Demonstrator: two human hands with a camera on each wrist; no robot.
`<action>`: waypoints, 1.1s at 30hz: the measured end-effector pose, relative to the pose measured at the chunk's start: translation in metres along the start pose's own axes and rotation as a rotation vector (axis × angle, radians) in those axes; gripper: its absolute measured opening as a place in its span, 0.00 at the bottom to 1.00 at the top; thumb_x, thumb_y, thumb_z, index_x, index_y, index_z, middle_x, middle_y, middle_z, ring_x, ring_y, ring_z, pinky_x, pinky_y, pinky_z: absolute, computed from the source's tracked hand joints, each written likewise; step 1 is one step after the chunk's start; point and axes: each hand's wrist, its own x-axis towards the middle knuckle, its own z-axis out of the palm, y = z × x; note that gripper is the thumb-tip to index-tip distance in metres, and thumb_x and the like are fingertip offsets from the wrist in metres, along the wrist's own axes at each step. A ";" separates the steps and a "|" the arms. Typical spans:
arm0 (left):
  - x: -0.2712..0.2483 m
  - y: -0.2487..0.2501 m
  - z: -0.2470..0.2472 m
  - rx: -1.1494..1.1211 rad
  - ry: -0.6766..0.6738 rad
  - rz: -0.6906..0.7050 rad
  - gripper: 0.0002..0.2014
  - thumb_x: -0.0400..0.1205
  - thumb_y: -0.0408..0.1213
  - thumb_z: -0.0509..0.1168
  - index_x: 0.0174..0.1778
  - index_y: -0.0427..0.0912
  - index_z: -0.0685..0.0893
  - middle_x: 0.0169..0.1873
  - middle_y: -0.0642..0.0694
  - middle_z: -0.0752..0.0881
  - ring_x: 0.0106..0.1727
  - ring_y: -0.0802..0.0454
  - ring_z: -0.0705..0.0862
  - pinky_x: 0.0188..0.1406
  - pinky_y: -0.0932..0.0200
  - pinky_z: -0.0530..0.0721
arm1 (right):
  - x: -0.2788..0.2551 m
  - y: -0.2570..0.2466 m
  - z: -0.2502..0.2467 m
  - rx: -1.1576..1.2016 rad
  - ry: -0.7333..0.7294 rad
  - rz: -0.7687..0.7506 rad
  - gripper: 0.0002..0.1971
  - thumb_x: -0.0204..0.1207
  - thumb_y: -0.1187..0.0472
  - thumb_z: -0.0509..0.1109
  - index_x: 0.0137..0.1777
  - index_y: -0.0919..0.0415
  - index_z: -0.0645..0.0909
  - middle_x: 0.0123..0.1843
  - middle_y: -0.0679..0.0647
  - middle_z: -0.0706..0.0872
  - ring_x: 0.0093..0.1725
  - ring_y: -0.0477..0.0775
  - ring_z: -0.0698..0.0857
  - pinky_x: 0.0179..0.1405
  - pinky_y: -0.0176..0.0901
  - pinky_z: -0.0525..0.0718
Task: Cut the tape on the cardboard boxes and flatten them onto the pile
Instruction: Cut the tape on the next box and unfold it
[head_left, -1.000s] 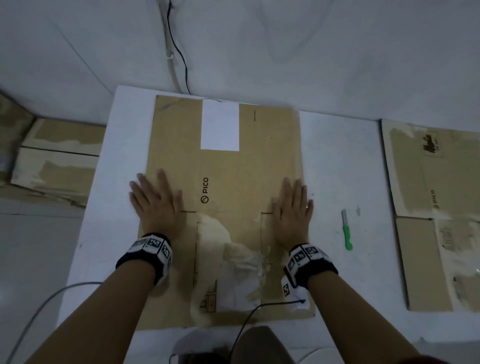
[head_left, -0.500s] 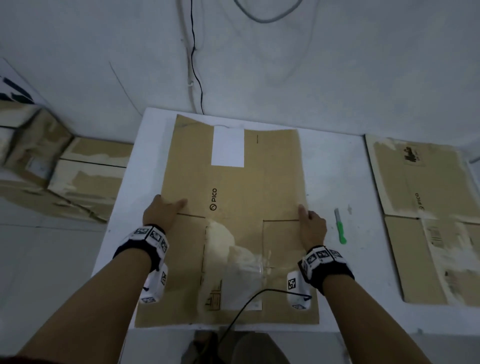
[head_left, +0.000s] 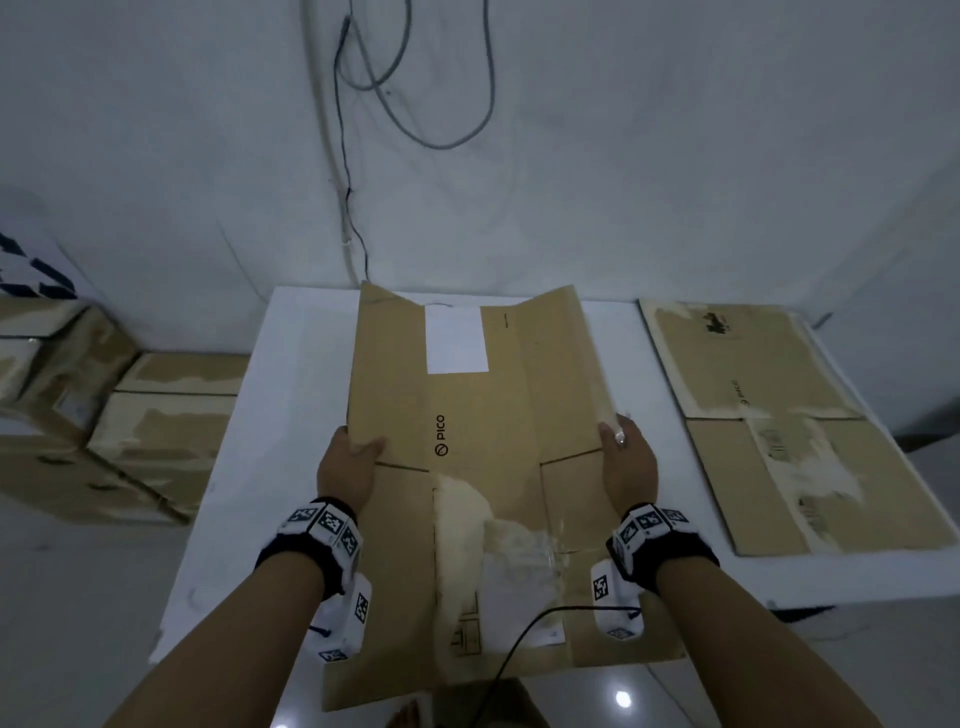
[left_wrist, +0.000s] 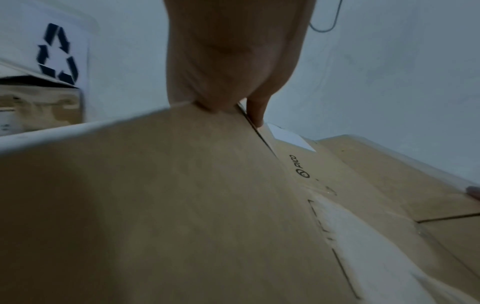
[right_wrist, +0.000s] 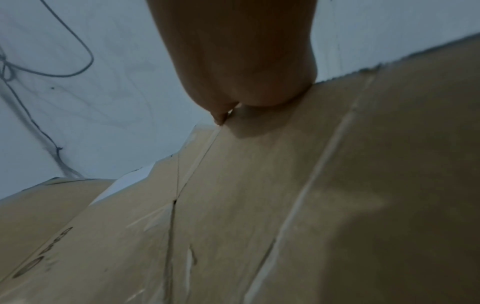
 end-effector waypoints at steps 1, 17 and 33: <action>-0.002 0.010 0.009 -0.004 -0.010 0.023 0.16 0.83 0.41 0.65 0.63 0.36 0.77 0.55 0.41 0.83 0.51 0.46 0.79 0.50 0.56 0.73 | 0.005 -0.001 -0.013 -0.001 0.022 -0.013 0.22 0.87 0.54 0.61 0.77 0.63 0.73 0.71 0.62 0.81 0.71 0.63 0.78 0.65 0.41 0.70; -0.045 0.155 0.300 -0.121 -0.116 0.170 0.17 0.83 0.40 0.65 0.65 0.36 0.76 0.59 0.39 0.83 0.58 0.43 0.81 0.49 0.59 0.72 | 0.195 0.105 -0.254 -0.110 0.192 0.076 0.24 0.87 0.49 0.60 0.78 0.61 0.72 0.75 0.65 0.77 0.73 0.67 0.76 0.72 0.52 0.71; -0.057 0.153 0.513 -0.107 -0.136 -0.049 0.18 0.84 0.42 0.65 0.64 0.34 0.76 0.58 0.38 0.84 0.59 0.41 0.81 0.56 0.55 0.75 | 0.339 0.263 -0.341 -0.238 0.011 0.179 0.26 0.82 0.43 0.59 0.69 0.62 0.78 0.64 0.69 0.83 0.62 0.70 0.81 0.55 0.50 0.72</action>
